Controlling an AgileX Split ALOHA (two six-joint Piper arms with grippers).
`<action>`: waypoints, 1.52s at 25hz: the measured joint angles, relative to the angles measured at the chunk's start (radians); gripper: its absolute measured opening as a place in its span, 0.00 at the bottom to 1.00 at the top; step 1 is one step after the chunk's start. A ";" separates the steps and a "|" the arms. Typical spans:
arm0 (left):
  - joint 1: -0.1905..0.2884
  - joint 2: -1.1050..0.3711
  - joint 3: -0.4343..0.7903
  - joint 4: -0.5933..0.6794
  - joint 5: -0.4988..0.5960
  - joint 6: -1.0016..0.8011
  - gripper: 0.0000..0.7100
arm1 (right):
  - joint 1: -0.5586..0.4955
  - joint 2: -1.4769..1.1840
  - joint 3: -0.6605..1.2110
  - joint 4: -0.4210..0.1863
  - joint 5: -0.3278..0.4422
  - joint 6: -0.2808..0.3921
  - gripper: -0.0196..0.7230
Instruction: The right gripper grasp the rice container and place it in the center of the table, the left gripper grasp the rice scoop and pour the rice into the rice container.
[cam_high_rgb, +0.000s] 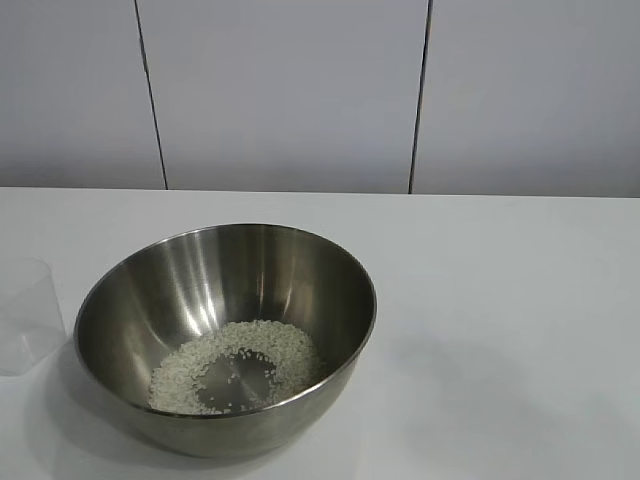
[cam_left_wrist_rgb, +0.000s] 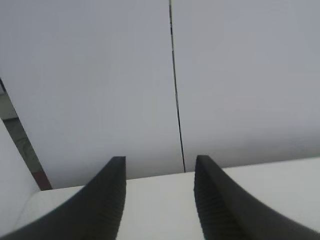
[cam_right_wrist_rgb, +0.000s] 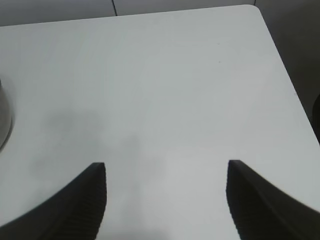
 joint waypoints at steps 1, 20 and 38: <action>-0.002 -0.019 0.000 -0.037 0.056 0.005 0.60 | 0.000 0.000 0.000 0.000 0.000 0.000 0.66; -0.002 -0.379 0.173 -0.215 0.356 -0.106 0.60 | 0.000 0.000 0.000 0.000 -0.001 0.000 0.66; -0.002 -0.394 0.236 -0.203 0.220 -0.126 0.60 | 0.000 0.000 0.000 0.000 0.000 0.000 0.66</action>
